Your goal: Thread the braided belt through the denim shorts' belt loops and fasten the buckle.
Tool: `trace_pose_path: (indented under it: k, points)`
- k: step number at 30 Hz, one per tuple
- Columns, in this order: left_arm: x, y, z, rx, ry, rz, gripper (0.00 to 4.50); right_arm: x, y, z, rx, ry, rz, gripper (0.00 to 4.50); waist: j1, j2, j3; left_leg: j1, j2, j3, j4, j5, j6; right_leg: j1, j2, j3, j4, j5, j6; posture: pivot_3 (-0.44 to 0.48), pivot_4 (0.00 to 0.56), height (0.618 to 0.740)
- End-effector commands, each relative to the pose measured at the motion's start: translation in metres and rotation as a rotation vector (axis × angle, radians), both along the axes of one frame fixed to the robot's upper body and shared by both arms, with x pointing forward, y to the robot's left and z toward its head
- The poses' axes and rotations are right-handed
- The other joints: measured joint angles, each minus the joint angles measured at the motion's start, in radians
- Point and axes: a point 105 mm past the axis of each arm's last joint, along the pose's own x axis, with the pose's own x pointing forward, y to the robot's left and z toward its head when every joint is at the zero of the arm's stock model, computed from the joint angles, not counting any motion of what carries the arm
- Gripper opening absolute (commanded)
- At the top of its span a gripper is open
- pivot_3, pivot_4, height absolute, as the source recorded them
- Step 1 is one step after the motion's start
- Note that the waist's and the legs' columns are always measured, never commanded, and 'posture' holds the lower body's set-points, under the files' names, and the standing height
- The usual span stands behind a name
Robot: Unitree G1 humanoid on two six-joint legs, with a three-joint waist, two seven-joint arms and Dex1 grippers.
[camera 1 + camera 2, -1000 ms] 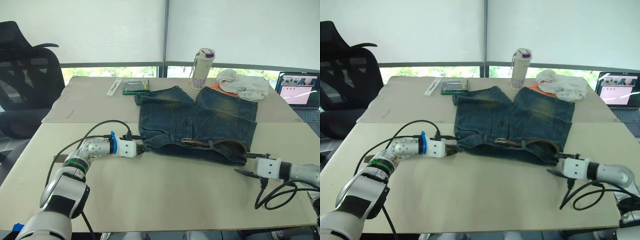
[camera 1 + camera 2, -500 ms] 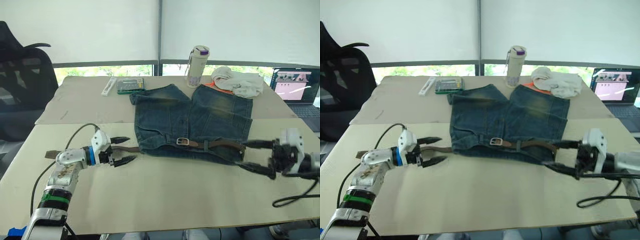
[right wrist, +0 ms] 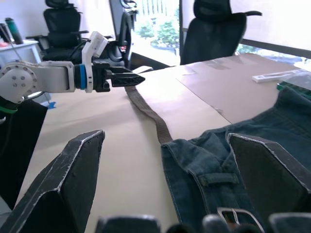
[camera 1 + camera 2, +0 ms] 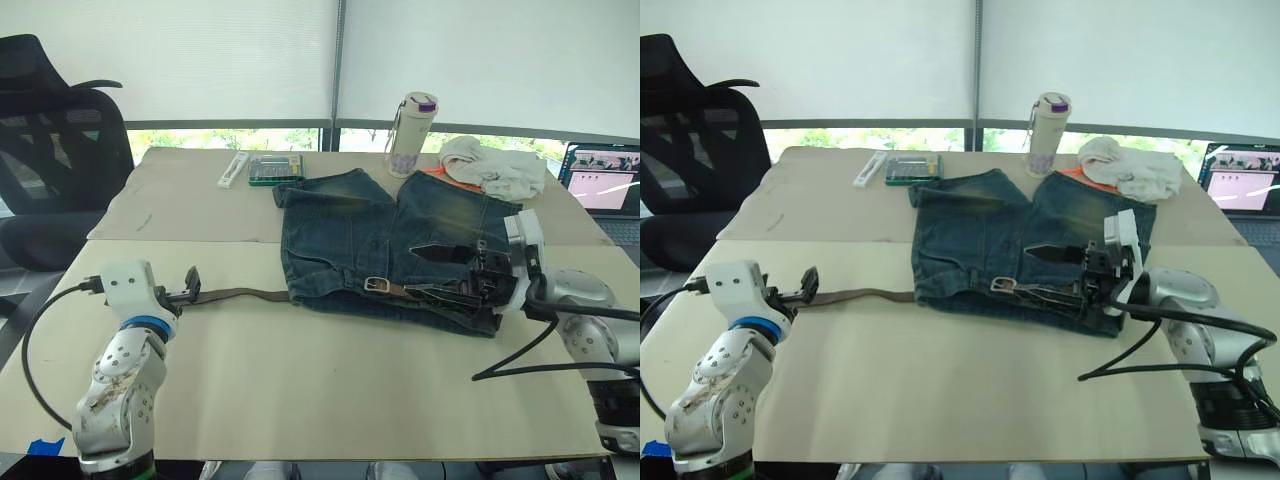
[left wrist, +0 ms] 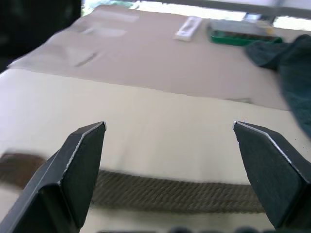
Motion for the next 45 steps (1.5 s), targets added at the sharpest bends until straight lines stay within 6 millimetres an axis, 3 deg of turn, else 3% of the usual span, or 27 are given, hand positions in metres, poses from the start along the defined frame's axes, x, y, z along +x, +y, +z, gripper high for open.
trace_pose_path:
  k: [1,6,13,22,37,44,45]
  points:
    - [-0.006,-0.001,-0.017,-0.093,0.113,0.103,4.46,-0.001,0.005,0.009,-0.01,-0.045,0.029,4.5,0.002,0.0,0.0,0.0,0.0,0.0,0.0,0.0,0.0,0.0,0.0,0.0,0.0,0.0,0.0,0.0,0.15,0.737]
    - [-0.003,-0.01,-0.028,-0.207,0.165,0.124,4.46,-0.002,0.009,0.013,-0.006,-0.057,0.042,4.5,0.001,-0.001,0.0,-0.001,0.0,0.0,0.001,0.0,0.0,-0.001,0.001,0.0,0.0,0.0,0.0,0.0,0.15,0.737]
    - [0.023,0.005,-0.032,-0.185,0.182,0.206,4.46,-0.007,0.01,0.01,0.01,-0.045,0.057,4.5,0.002,-0.001,0.0,-0.001,0.0,0.0,0.001,0.0,-0.001,0.0,0.002,0.0,0.0,0.0,0.0,0.0,0.15,0.737]
    - [0.05,0.005,-0.048,-0.188,0.275,0.261,4.46,-0.008,0.015,0.007,0.023,-0.048,0.053,4.5,0.005,0.0,0.0,0.0,0.0,0.0,0.001,0.001,-0.001,0.0,0.002,0.0,0.001,0.0,-0.001,0.0,0.15,0.737]
    - [0.057,0.031,-0.076,-0.057,0.519,0.416,4.46,-0.008,0.02,0.006,0.021,-0.083,0.04,4.5,-0.001,0.003,-0.002,0.003,0.0,0.001,-0.002,0.002,-0.003,0.0,0.002,0.0,0.001,0.0,-0.001,0.0,0.15,0.737]
    - [0.057,0.035,-0.072,-0.025,0.504,0.452,4.46,-0.008,0.02,0.007,0.022,-0.092,0.026,4.5,-0.007,0.005,-0.003,0.009,0.0,0.002,-0.007,0.003,-0.005,0.002,0.002,0.001,0.001,0.0,-0.001,0.0,0.15,0.737]
    - [0.058,0.034,-0.072,-0.034,0.495,0.454,3.91,-0.008,0.02,0.007,0.023,-0.091,0.025,4.5,-0.009,0.005,-0.003,0.009,0.0,0.002,-0.008,0.003,-0.006,0.002,0.002,0.001,0.001,0.0,-0.001,0.0,0.15,0.737]
